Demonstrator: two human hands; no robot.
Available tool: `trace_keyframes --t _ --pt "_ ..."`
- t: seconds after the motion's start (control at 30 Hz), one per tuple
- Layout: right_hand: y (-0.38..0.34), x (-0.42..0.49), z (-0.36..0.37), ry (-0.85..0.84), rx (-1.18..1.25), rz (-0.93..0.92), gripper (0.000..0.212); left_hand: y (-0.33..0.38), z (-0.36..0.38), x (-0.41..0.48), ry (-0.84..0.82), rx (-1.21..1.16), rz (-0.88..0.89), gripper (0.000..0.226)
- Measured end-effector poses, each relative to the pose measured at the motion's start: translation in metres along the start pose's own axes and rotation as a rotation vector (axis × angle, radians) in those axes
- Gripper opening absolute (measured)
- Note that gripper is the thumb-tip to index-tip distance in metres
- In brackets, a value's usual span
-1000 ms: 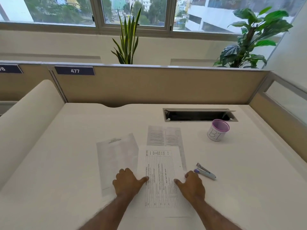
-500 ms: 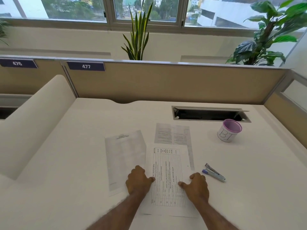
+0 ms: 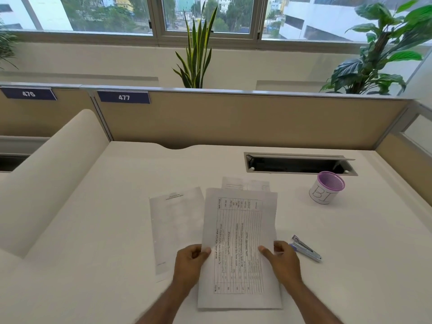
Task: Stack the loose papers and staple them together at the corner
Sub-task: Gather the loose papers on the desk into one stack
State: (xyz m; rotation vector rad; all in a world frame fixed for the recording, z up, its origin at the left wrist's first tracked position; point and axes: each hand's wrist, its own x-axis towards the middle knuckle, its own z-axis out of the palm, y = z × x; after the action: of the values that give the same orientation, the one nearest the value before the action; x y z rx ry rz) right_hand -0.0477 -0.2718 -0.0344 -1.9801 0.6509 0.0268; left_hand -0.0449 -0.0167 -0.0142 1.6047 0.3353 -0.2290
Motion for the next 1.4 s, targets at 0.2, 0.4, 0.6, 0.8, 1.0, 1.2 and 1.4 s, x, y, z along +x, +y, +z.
trace_keyframes --t 0.2,0.4,0.6,0.8,1.0,1.2,1.4 --pt "-0.024 -0.004 -0.008 -0.095 0.284 -0.012 0.012 0.006 -0.004 0.003 0.028 -0.081 0.001 0.016" --pt "-0.036 -0.004 -0.009 -0.137 0.357 -0.022 0.009 0.010 -0.021 0.023 0.074 0.014 0.022 0.024" --pt "-0.038 0.002 -0.013 -0.181 0.411 -0.008 0.012 0.024 -0.080 0.076 0.498 0.472 -0.001 0.028" --pt "-0.028 0.012 -0.017 -0.218 0.452 0.057 0.009 0.033 -0.107 0.126 0.623 0.765 -0.301 0.078" --pt "-0.026 0.021 -0.016 -0.218 0.448 0.090 0.011 0.038 -0.094 0.151 0.661 0.803 -0.415 0.098" --pt "-0.037 0.023 -0.012 -0.254 0.459 0.089 0.006 0.047 -0.093 0.162 0.536 0.759 -0.458 0.066" --pt "-0.038 0.023 -0.005 -0.279 0.458 0.072 0.006 0.041 -0.101 0.146 0.483 0.392 -0.171 0.068"
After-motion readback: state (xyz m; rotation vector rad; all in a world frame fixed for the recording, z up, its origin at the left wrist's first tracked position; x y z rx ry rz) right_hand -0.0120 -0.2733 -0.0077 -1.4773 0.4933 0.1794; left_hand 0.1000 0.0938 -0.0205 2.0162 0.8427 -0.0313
